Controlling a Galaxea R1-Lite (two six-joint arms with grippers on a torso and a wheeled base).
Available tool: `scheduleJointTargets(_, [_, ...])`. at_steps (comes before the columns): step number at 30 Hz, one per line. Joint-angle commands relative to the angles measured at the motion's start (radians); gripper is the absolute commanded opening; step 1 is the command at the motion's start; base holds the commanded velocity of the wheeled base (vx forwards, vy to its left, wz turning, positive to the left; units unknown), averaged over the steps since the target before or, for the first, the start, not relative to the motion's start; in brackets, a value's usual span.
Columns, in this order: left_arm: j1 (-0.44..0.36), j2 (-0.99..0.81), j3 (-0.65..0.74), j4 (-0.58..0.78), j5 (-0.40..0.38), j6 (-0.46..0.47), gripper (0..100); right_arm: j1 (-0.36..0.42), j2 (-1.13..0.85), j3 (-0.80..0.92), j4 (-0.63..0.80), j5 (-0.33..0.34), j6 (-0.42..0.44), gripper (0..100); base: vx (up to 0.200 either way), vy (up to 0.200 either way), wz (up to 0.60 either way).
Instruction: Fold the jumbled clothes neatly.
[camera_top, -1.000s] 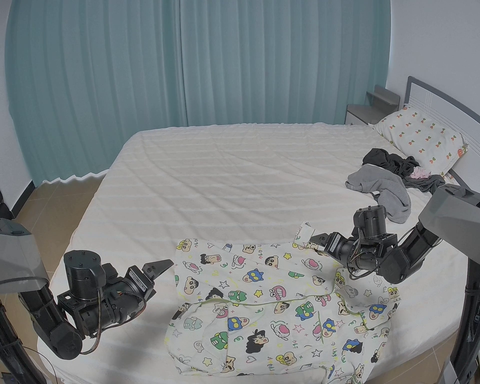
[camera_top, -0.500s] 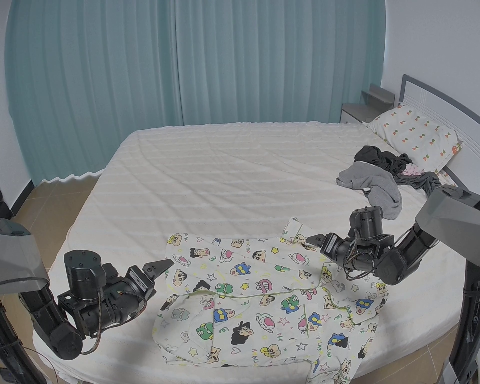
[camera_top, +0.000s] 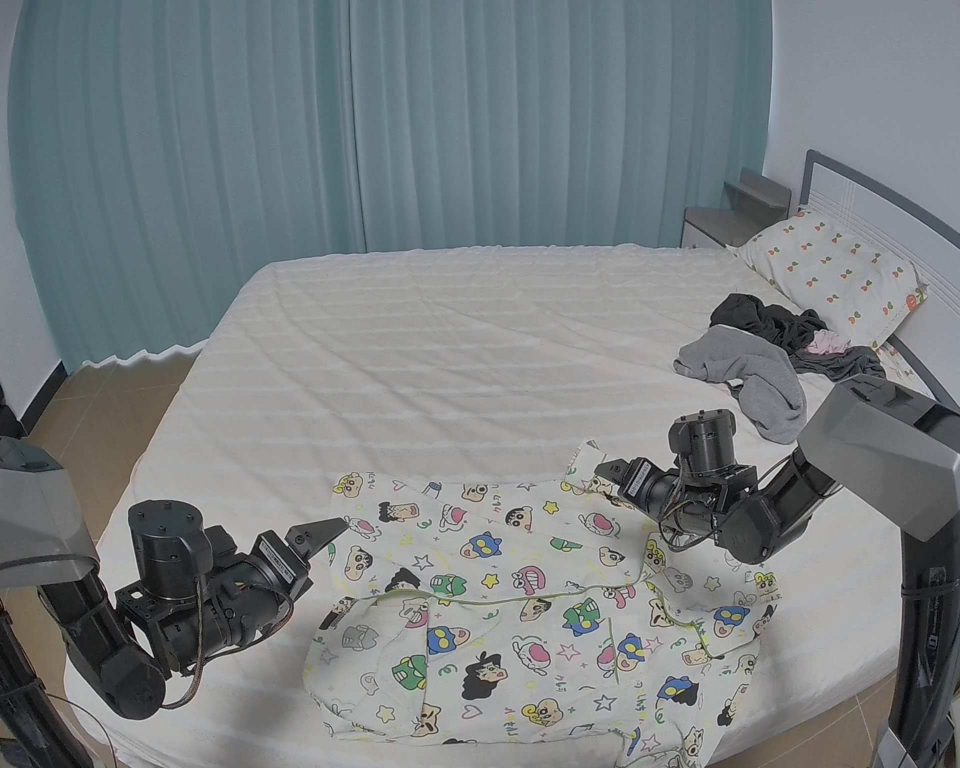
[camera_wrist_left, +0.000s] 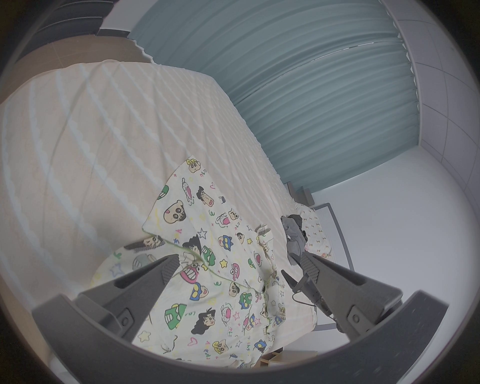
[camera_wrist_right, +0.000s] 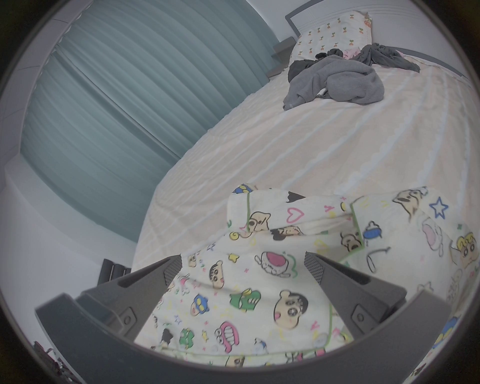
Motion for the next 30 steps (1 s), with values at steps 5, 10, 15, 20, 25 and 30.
scheduleJointTargets(5, [0.0,0.02,-0.003,0.0,0.003,0.002,100,0.0,0.119,-0.116,0.065,-0.012,0.002,100,0.0,0.0,0.0])
scheduleJointTargets(10, [0.003,0.024,-0.003,0.0,0.004,0.004,100,-0.004,0.215,-0.267,0.137,-0.061,0.0,100,0.0,0.0,0.0])
scheduleJointTargets(15, [0.003,0.027,-0.003,0.0,0.004,0.004,100,-0.014,0.27,-0.359,0.157,-0.103,0.002,100,0.0,0.0,0.0])
scheduleJointTargets(20, [0.005,0.044,-0.004,0.0,0.006,0.004,100,-0.06,0.323,-0.489,0.154,-0.132,0.003,100,0.0,0.0,0.0])
scheduleJointTargets(25, [0.006,0.044,-0.006,-0.002,0.006,0.004,100,-0.106,0.356,-0.604,0.123,-0.182,0.002,100,0.0,0.0,0.0])
scheduleJointTargets(30, [0.006,0.044,-0.006,-0.002,0.006,0.004,100,-0.168,0.364,-0.643,0.052,-0.189,-0.003,100,0.0,0.0,0.0])
